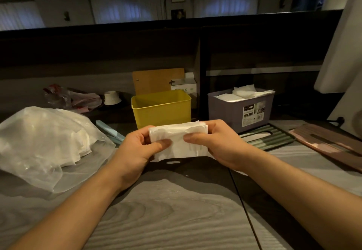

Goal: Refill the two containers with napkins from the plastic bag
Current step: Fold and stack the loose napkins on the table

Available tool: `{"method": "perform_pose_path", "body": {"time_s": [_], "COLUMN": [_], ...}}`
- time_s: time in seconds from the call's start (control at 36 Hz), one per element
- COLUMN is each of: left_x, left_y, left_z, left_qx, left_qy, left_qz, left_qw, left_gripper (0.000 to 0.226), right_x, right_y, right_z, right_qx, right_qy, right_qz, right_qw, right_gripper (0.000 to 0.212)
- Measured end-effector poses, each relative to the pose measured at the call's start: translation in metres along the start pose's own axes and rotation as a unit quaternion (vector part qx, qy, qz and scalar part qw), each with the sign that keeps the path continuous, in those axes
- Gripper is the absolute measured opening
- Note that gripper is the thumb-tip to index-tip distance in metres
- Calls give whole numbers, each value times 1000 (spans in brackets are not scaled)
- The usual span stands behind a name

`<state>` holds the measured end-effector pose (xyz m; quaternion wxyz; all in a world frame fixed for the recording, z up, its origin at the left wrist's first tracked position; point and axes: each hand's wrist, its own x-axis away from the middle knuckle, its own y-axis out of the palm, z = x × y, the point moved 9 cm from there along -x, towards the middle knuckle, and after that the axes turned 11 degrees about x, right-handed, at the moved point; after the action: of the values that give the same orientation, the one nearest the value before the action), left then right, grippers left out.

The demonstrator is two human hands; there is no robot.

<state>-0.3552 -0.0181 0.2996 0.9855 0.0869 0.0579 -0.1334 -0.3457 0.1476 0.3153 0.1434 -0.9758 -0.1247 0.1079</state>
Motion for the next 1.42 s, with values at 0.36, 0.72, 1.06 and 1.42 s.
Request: {"method": "perform_pose_path", "body": {"time_s": [0.36, 0.72, 1.06, 1.42], "left_x": [0, 3, 3, 0], "left_y": [1, -2, 3, 5], "left_z": [-2, -1, -4, -5], "left_qx": [42, 92, 102, 64], "left_qy": [-16, -41, -73, -67], "left_qz": [9, 24, 9, -11], "left_qw": [999, 995, 992, 996], "left_gripper": [43, 39, 26, 26], "right_x": [-1, 1, 3, -50], "right_y": [-9, -5, -98, -147], "right_z": [-2, 9, -45, -45], "right_qx": [16, -83, -6, 600], "right_qy": [23, 87, 56, -66], "right_qz": [12, -35, 135, 72], "right_qw": [1000, 992, 989, 794], "right_gripper": [15, 20, 10, 42]}}
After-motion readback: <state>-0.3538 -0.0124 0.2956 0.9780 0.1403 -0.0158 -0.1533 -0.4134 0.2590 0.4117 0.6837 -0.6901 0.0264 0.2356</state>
